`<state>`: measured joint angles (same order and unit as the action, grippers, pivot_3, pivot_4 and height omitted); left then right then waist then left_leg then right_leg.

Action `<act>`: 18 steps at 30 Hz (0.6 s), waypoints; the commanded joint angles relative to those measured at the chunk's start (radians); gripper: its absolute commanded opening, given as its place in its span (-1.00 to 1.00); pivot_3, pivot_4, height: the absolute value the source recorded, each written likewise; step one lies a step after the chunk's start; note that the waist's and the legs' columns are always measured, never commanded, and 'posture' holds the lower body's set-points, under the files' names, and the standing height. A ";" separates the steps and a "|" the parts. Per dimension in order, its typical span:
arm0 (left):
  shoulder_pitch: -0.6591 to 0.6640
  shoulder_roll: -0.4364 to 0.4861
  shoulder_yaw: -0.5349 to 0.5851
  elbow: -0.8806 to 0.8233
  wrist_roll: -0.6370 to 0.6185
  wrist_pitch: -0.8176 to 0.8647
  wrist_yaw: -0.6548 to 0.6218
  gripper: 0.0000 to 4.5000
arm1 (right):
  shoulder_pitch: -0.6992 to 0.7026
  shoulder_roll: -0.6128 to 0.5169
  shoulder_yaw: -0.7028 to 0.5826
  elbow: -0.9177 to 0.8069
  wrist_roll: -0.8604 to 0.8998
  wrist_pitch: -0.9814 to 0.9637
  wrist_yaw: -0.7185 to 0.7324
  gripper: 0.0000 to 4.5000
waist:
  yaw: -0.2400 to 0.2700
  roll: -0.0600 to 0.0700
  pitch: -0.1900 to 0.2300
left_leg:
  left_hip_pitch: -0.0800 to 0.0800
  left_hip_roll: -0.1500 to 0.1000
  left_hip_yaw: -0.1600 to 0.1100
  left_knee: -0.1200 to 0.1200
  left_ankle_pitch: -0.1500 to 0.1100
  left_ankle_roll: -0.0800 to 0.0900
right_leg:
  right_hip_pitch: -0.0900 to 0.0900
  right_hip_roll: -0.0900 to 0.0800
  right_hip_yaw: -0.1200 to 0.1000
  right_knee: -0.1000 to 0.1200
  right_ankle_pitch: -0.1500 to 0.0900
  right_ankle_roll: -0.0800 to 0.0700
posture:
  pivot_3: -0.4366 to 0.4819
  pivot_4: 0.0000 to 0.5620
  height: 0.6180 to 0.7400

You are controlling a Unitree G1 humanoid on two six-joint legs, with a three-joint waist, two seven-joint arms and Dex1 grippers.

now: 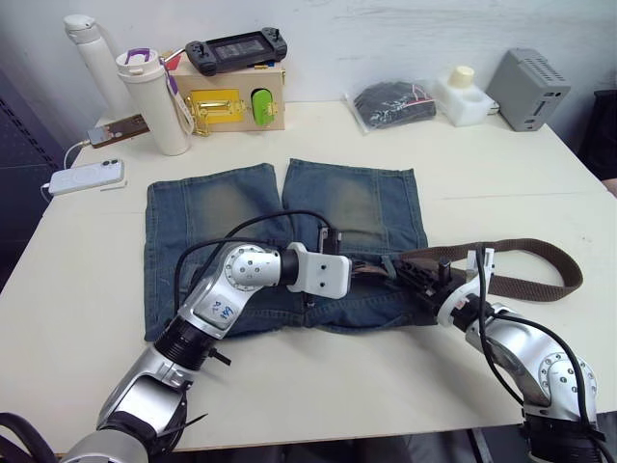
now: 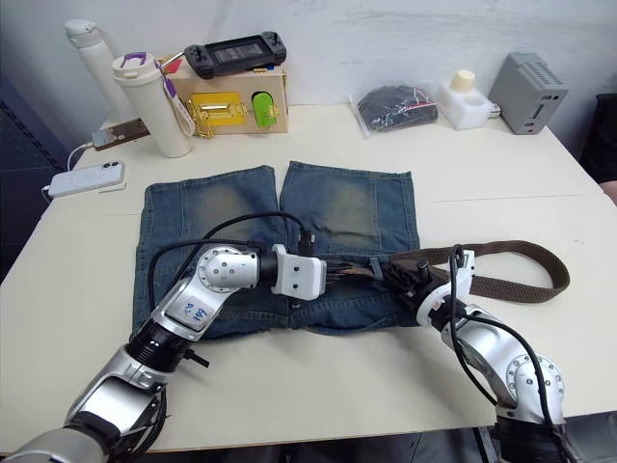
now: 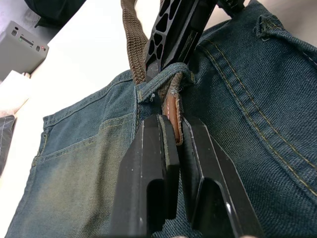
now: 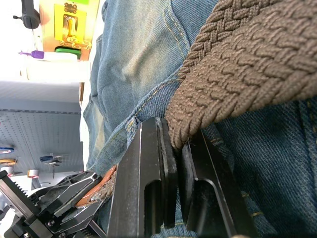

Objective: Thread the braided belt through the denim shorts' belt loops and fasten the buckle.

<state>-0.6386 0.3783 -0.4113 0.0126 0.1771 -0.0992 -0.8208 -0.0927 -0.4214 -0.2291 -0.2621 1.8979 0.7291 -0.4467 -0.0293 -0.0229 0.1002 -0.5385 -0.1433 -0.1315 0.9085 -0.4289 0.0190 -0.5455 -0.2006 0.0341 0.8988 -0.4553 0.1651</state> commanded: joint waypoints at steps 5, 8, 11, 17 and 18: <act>0.011 -0.021 0.088 -0.113 -0.128 0.276 -0.025 -1.00 | 0.015 -0.108 -0.066 -0.134 0.064 0.012 0.036 0.29 | 0.000 0.002 0.001 | -0.003 -0.001 0.000 0.000 0.000 0.000 | -0.002 0.000 0.000 0.000 0.000 0.000 | -0.05 -0.47 -0.56; 0.028 -0.005 0.115 -0.160 -0.185 0.358 -0.050 -1.00 | 0.043 -0.286 -0.111 -0.192 0.017 0.109 0.156 0.98 | 0.001 0.004 0.002 | -0.004 -0.001 0.000 0.001 0.000 0.000 | -0.002 0.000 0.000 -0.002 0.000 0.000 | -0.05 -0.47 -0.56; 0.039 -0.005 0.151 -0.203 -0.251 0.423 -0.059 -1.00 | 0.067 -0.466 -0.167 -0.269 -0.118 0.193 0.372 1.00 | 0.002 0.004 0.002 | -0.004 -0.001 0.000 0.000 0.000 0.000 | -0.002 0.000 -0.001 -0.003 0.000 0.000 | -0.05 -0.47 -0.56; 0.061 0.010 0.207 -0.290 -0.342 0.543 -0.050 -1.00 | 0.138 -0.729 -0.075 -0.521 -0.849 -0.038 0.901 1.00 | 0.004 0.005 0.004 | 0.000 0.001 0.001 -0.006 0.002 0.001 | 0.005 0.001 -0.005 -0.017 0.000 0.002 | -0.05 -0.47 -0.56; 0.067 0.019 0.212 -0.301 -0.344 0.545 -0.049 -1.00 | 0.142 -0.746 -0.018 -0.536 -0.993 -0.122 0.938 1.00 | 0.004 0.005 0.004 | 0.004 0.001 0.000 -0.009 0.002 0.001 | 0.011 0.000 -0.006 -0.022 0.001 0.002 | -0.05 -0.47 -0.56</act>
<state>-0.5703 0.3863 -0.2304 -0.2318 -0.1395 0.4424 -0.8755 0.0491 -1.1504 -0.2954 -0.7535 1.0980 0.7198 0.4114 -0.0249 -0.0183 0.1039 -0.5287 -0.1428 -0.1305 0.8945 -0.4255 0.0209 -0.5290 -0.2006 0.0279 0.8711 -0.4540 0.1685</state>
